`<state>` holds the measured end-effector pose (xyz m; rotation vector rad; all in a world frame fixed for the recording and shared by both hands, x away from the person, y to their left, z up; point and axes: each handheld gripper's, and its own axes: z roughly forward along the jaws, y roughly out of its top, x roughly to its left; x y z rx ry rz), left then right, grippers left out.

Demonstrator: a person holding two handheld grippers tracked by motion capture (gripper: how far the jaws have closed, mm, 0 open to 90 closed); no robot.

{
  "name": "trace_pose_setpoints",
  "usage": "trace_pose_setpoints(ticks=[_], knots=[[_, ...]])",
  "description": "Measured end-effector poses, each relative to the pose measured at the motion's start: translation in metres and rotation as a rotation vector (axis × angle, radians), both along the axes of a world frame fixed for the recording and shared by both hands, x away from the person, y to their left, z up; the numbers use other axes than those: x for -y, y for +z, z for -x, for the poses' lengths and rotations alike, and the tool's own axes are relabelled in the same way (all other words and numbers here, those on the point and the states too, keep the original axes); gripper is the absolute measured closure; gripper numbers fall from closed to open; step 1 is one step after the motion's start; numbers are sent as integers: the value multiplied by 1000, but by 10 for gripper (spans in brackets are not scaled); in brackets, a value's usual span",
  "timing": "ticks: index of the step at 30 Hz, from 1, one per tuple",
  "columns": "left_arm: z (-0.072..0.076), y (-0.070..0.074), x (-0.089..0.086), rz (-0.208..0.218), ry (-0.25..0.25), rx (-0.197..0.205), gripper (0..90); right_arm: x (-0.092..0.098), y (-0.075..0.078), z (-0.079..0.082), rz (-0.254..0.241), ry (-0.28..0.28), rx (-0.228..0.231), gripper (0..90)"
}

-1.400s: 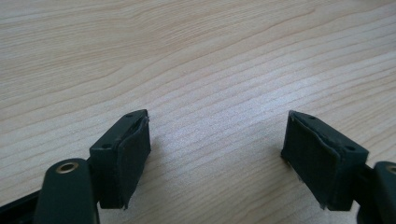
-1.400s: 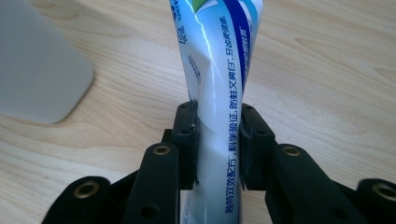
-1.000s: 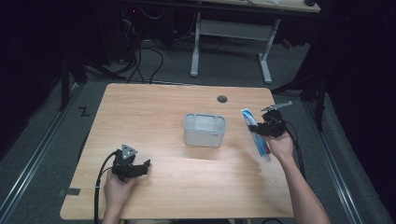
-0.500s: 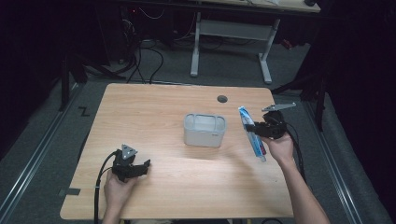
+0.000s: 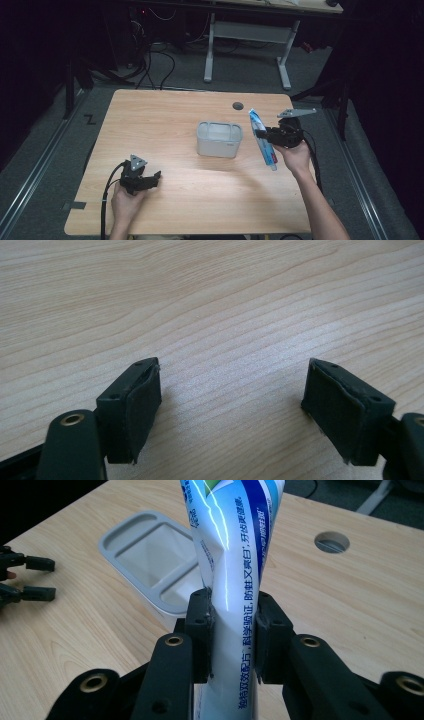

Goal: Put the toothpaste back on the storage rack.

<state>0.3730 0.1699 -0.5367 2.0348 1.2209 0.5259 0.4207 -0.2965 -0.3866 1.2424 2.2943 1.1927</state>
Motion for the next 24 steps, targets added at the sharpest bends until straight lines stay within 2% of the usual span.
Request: trace_pose_setpoints(ticks=[7,9,10,18,24], knots=[[0,0,0,0,0,0,234,-18,10,0,-34,47,52,727],[0,0,0,0,0,0,234,-19,11,0,-41,48,53,728],[0,0,0,0,0,0,234,-24,14,-1,-56,58,71,728],[0,0,0,0,-1,0,234,-38,18,-10,-74,82,73,731],[0,0,0,0,-1,1,234,-47,25,-14,-90,103,97,732]])
